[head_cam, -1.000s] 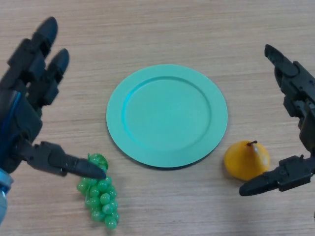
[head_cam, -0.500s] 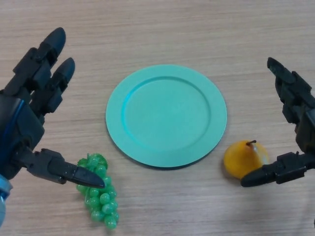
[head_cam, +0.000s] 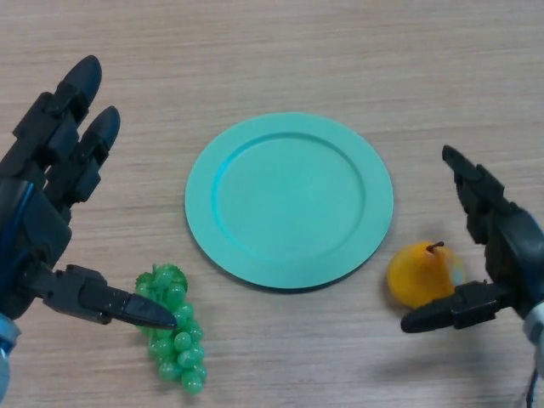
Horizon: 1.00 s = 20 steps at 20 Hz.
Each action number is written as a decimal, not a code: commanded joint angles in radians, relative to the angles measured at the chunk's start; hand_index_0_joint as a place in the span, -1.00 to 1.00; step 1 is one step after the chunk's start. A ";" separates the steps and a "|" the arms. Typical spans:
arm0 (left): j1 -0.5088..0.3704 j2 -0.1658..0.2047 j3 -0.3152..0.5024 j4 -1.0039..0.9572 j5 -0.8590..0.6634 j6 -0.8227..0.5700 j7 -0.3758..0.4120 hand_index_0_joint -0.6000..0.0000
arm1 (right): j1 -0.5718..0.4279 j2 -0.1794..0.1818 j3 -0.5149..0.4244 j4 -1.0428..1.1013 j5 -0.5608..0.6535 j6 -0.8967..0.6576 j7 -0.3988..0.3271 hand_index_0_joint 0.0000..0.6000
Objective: Pick up the yellow pear and place it on the plate
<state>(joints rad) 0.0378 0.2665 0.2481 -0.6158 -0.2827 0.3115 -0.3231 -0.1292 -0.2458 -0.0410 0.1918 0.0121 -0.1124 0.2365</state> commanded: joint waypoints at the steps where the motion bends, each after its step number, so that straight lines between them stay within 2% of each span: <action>1: -0.023 0.028 0.066 -0.043 0.013 -0.155 0.045 1.00 | -0.040 -0.008 -0.017 0.003 0.067 -0.148 -0.019 -1.00; 3: -0.027 0.027 0.061 -0.045 0.018 -0.169 0.055 1.00 | -0.054 -0.005 -0.017 0.068 0.067 -0.190 -0.031 -1.00; 5: -0.032 0.041 0.073 -0.069 0.022 -0.116 0.042 1.00 | -0.057 -0.002 -0.013 0.101 0.078 -0.210 -0.031 -1.00; 8: -0.039 0.041 0.079 -0.096 0.014 -0.077 0.037 1.00 | -0.068 0.000 -0.011 0.160 0.081 -0.250 -0.027 -1.00; 9: -0.040 0.042 0.078 -0.097 0.016 -0.077 0.036 1.00 | -0.068 0.000 -0.012 0.161 0.086 -0.248 -0.025 -0.67; 10: -0.041 0.043 0.080 -0.098 0.014 -0.073 0.034 1.00 | -0.068 0.000 -0.012 0.164 0.093 -0.243 -0.021 -0.17; 11: -0.041 0.042 0.084 -0.100 0.004 -0.067 0.034 1.00 | -0.066 0.001 -0.012 0.166 0.098 -0.235 -0.020 0.17; 12: -0.041 0.043 0.090 -0.104 -0.007 -0.059 0.036 1.00 | -0.063 0.002 -0.013 0.168 0.103 -0.209 -0.028 0.67; 13: -0.039 0.046 0.091 -0.109 -0.005 -0.050 0.036 1.00 | -0.063 0.003 -0.020 0.154 0.116 -0.159 -0.050 0.94; 16: -0.036 0.048 0.104 -0.118 0.003 -0.024 0.006 1.00 | -0.059 -0.001 -0.028 0.110 0.137 -0.134 -0.072 1.00; 20: -0.011 0.023 0.093 -0.102 -0.008 -0.108 0.038 1.00 | -0.040 0.004 -0.031 -0.008 0.178 -0.061 -0.090 1.00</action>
<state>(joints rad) 0.0473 0.2649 0.2906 -0.6677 -0.2620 0.3678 -0.3046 -0.1381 -0.2252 -0.0265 0.2429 0.1445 -0.0770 0.1645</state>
